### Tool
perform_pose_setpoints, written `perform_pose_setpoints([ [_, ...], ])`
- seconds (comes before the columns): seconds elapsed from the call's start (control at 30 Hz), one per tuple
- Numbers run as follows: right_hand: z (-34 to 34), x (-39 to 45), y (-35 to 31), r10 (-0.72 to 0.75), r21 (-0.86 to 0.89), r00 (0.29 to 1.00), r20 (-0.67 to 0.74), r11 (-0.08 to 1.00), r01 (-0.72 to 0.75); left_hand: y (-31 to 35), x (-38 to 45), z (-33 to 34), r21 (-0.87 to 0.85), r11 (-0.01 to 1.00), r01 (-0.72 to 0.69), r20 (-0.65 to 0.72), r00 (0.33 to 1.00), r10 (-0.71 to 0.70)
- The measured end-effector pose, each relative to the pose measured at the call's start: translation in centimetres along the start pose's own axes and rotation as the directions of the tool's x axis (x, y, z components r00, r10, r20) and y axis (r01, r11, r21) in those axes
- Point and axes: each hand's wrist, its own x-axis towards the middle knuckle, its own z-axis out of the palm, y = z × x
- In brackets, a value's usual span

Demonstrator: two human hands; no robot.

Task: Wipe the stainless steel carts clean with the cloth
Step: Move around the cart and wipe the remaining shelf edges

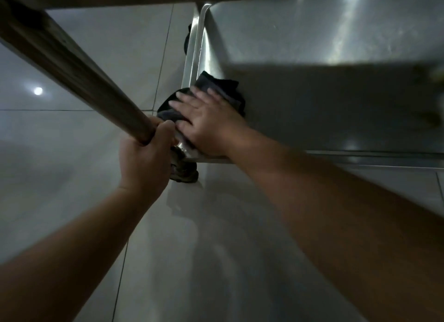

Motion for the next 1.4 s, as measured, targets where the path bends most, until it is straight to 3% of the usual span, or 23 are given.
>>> perform_pose_setpoints([
  [0.1, -2.8, -0.5, 7.4, 0.175, -0.152, 0.978, -0.111, 0.97, -0.191, 0.0, 0.1, 0.2, -0.027, 1.0, 0.012, -0.037, 0.999, -0.013],
  [0.2, -6.9, -0.7, 15.2, 0.48, -0.127, 0.848, -0.225, 0.849, -0.514, 0.0, -0.2, 0.6, -0.06, 0.998, -0.004, -0.057, 0.998, 0.001],
  [0.3, -9.4, 2.0, 17.1, 0.659, -0.102, 0.736, -0.156, 0.73, -0.676, 0.2, -0.3, 0.9, -0.092, 0.996, -0.001, -0.056, 0.998, -0.005],
  [0.37, -9.4, 4.6, 14.6, 0.641, -0.106, 0.762, -0.089, 0.755, -0.647, 0.3, -0.3, 0.7, -0.107, 0.994, 0.008, -0.039, 0.999, -0.012],
  [0.5, -6.4, 7.4, 6.9, 0.351, -0.068, 0.936, 0.037, 0.935, -0.348, -0.1, -0.2, 0.0, -0.037, 0.999, -0.022, 0.016, 1.0, 0.023],
  [0.63, -2.8, 4.2, 1.7, 0.121, -0.005, 0.991, 0.053, 0.993, -0.121, -0.7, -0.1, 0.1, -0.02, 0.998, -0.058, 0.006, 0.998, 0.058],
  [0.73, -2.3, 1.4, 2.7, -0.147, -0.005, 0.98, 0.132, 0.989, 0.149, -1.1, 0.0, 0.1, -0.065, 0.997, -0.047, -0.01, 0.999, 0.047],
  [0.8, -4.2, 2.7, 5.7, -0.096, -0.068, 0.992, 0.083, 0.992, 0.102, -1.0, 0.0, 0.1, -0.06, 0.998, -0.031, -0.005, 1.0, 0.031],
  [0.9, -7.2, 6.0, 10.2, 0.276, -0.129, 0.96, -0.055, 0.951, -0.281, -0.6, -0.2, 0.1, -0.054, 0.998, -0.024, -0.014, 1.0, 0.023],
  [0.97, -7.0, 6.7, 10.4, 0.381, -0.096, 0.924, -0.03, 0.919, -0.382, -0.4, -0.2, 0.2, -0.058, 0.998, -0.025, -0.023, 0.999, 0.023],
  [1.2, -0.4, 1.6, 0.7, 0.161, -0.002, 0.987, -0.002, 0.987, -0.161, -0.6, -0.4, 0.1, 0.006, 1.0, -0.023, -0.016, 1.0, 0.024],
  [1.4, 0.7, -4.3, 1.0, 0.096, 0.008, 0.995, -0.014, 0.995, -0.096, 0.0, -0.6, -0.2, 0.061, 0.998, -0.032, -0.025, 0.999, 0.034],
])
